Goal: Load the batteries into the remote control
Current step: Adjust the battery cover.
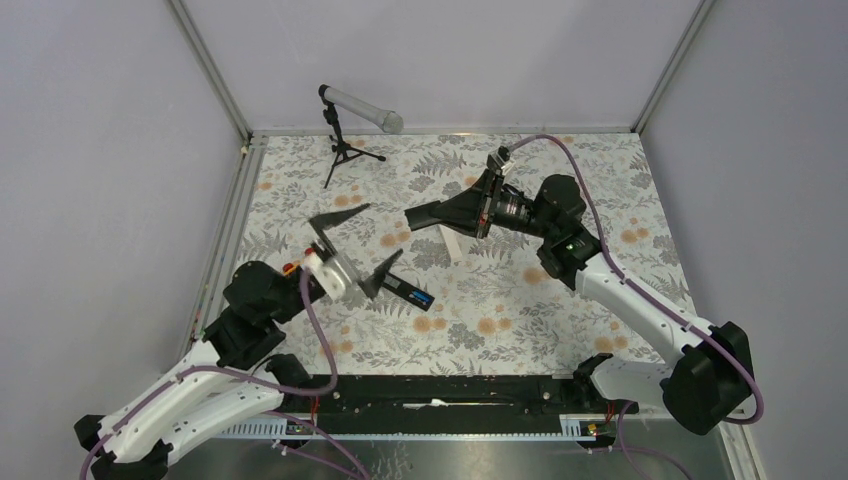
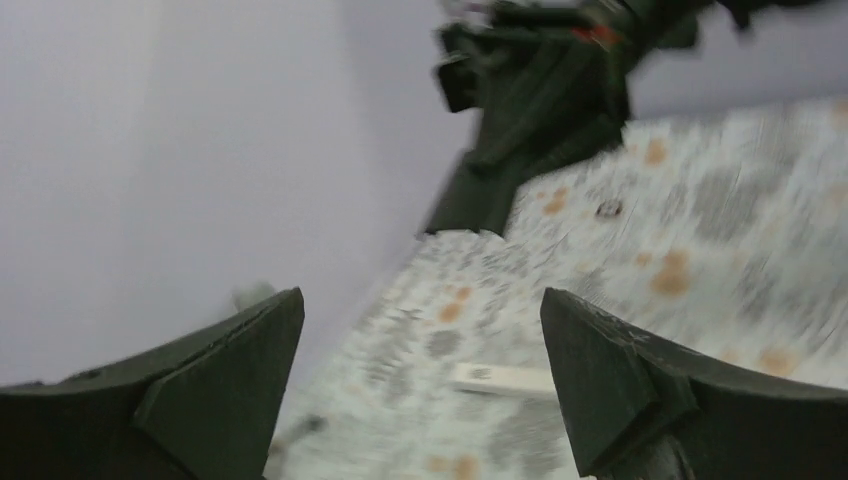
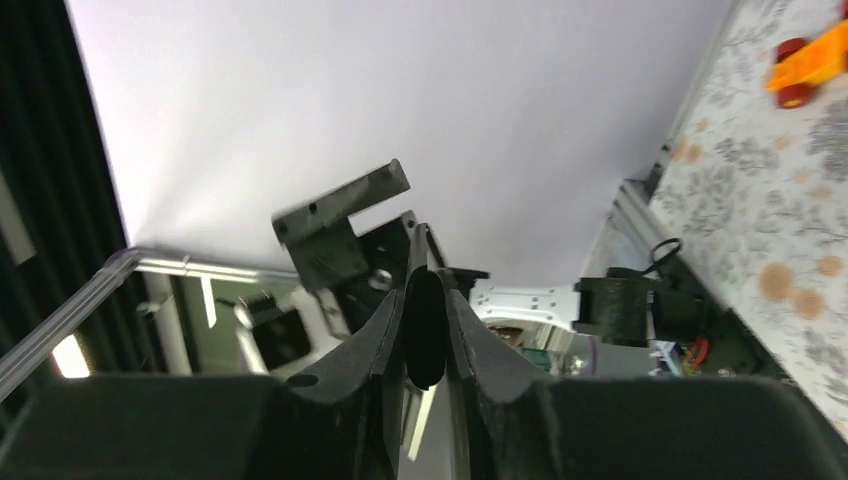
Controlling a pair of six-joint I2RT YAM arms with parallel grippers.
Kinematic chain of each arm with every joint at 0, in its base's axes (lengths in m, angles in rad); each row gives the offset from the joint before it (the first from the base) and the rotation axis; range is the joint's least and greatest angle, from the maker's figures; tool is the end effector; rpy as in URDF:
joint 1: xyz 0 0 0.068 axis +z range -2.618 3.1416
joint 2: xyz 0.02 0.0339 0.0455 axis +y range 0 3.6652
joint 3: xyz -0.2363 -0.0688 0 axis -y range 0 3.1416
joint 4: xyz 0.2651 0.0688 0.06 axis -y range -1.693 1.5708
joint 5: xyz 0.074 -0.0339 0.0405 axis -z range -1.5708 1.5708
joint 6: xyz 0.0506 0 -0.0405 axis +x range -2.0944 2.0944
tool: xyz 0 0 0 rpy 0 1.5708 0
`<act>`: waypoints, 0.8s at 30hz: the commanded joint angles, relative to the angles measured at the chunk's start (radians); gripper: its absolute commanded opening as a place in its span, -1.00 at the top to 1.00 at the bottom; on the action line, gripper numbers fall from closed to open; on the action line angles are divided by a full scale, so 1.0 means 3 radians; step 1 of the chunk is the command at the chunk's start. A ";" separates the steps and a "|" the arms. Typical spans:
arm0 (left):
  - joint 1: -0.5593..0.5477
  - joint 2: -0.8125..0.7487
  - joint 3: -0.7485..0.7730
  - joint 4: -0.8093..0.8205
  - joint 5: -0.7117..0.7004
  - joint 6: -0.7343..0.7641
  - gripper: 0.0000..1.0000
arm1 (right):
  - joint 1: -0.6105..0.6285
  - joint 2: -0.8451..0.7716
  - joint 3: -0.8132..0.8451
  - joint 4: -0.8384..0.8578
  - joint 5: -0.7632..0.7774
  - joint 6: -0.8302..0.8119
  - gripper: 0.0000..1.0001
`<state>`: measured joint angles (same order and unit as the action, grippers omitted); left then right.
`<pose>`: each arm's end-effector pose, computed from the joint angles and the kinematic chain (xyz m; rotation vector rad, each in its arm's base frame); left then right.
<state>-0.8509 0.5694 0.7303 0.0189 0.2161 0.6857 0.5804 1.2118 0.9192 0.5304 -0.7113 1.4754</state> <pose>0.1201 -0.1534 0.3647 1.0955 0.8737 -0.2876 0.2472 0.2016 0.3422 0.0113 1.7951 2.0785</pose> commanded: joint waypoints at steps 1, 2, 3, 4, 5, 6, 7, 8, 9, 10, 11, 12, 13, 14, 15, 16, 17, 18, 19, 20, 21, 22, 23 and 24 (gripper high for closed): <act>-0.0002 0.0035 0.0193 0.0282 -0.1683 -0.2990 -0.98 | -0.0085 -0.0098 0.0128 -0.0488 0.0266 -0.0515 1.00; 0.0001 0.0063 0.0235 0.0104 -0.1864 -0.3359 -0.98 | -0.0093 -0.0101 0.0130 -0.0554 0.0301 -0.0584 1.00; 0.0004 0.0092 0.0274 -0.0073 -0.1926 -0.3685 -0.98 | -0.0094 -0.0104 0.0129 -0.0613 0.0332 -0.0647 1.00; 0.0007 0.0122 0.0315 -0.0230 -0.1878 -0.3961 -0.98 | -0.0095 -0.0110 0.0127 -0.0639 0.0358 -0.0706 1.00; 0.0021 0.0153 0.0349 -0.0339 -0.1765 -0.4200 -0.98 | -0.0094 -0.0112 0.0116 -0.0663 0.0375 -0.0749 1.00; 0.0049 0.0190 0.0376 -0.0382 -0.1608 -0.4452 -0.98 | -0.0094 -0.0112 0.0103 -0.0664 0.0387 -0.0793 1.00; 0.0091 0.0228 0.0382 -0.0373 -0.1419 -0.4726 -0.98 | -0.0094 -0.0112 0.0081 -0.0658 0.0395 -0.0842 1.00; 0.0168 0.0281 0.0385 -0.0314 -0.1152 -0.5008 -0.98 | -0.0095 -0.0104 0.0065 -0.0620 0.0382 -0.0890 1.00; 0.0273 0.0391 0.0406 -0.0243 -0.0857 -0.5282 -0.98 | -0.0094 -0.0088 0.0043 -0.0508 0.0322 -0.0941 1.00; 0.0435 0.0510 0.0456 -0.0240 -0.0480 -0.5630 -0.98 | -0.0094 -0.0070 0.0025 -0.0376 0.0234 -0.0988 1.00; 0.0603 0.0642 0.0517 -0.0276 -0.0159 -0.5801 -0.98 | -0.0094 -0.0064 0.0016 -0.0302 0.0179 -0.1012 1.00; 0.0727 0.0771 0.0549 -0.0278 0.0176 -0.6102 -0.98 | -0.0094 -0.0070 0.0018 -0.0268 0.0153 -0.1032 1.00; 0.0801 0.0864 0.0543 -0.0188 0.0429 -0.6249 -0.96 | -0.0094 -0.0071 0.0030 -0.0245 0.0143 -0.1076 1.00; 0.0819 0.0923 0.0497 -0.0034 0.0564 -0.6350 -0.92 | -0.0094 -0.0080 0.0042 -0.0229 0.0138 -0.1104 1.00; 0.0821 0.0940 0.0446 0.0155 0.0596 -0.6432 -0.88 | -0.0093 -0.0085 0.0035 -0.0205 0.0141 -0.1094 1.00; 0.0822 0.0949 0.0390 0.0327 0.0597 -0.6487 -0.85 | -0.0093 -0.0088 0.0017 -0.0162 0.0137 -0.1060 1.00; 0.0833 0.0965 0.0367 0.0463 0.0600 -0.6517 -0.81 | -0.0094 -0.0087 -0.0006 -0.0115 0.0136 -0.1021 1.00; 0.0836 0.0996 0.0380 0.0542 0.0621 -0.6531 -0.72 | -0.0094 -0.0083 -0.0041 -0.0065 0.0136 -0.0956 1.00; 0.0837 0.1047 0.0424 0.0586 0.0658 -0.6541 -0.60 | -0.0091 -0.0084 -0.0085 0.0003 0.0129 -0.0864 1.00; 0.0837 0.1093 0.0463 0.0581 0.0709 -0.6551 -0.43 | -0.0094 -0.0085 -0.0124 0.0065 0.0129 -0.0797 1.00; 0.0837 0.1138 0.0490 0.0570 0.0747 -0.6572 -0.28 | -0.0094 -0.0091 -0.0154 0.0098 0.0135 -0.0739 1.00; 0.0837 0.1159 0.0472 0.0610 0.0778 -0.6619 -0.12 | -0.0094 -0.0092 -0.0178 0.0115 0.0144 -0.0697 1.00; 0.0837 0.1153 0.0426 0.0685 0.0792 -0.6674 -0.01 | -0.0094 -0.0096 -0.0195 0.0121 0.0155 -0.0664 1.00; 0.0837 0.1132 0.0366 0.0759 0.0798 -0.6728 0.09 | -0.0093 -0.0101 -0.0211 0.0123 0.0167 -0.0643 1.00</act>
<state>-0.6064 0.9127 0.8352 0.0853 0.3660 -1.2320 0.5564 1.2083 0.8761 0.4793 -0.6491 1.2339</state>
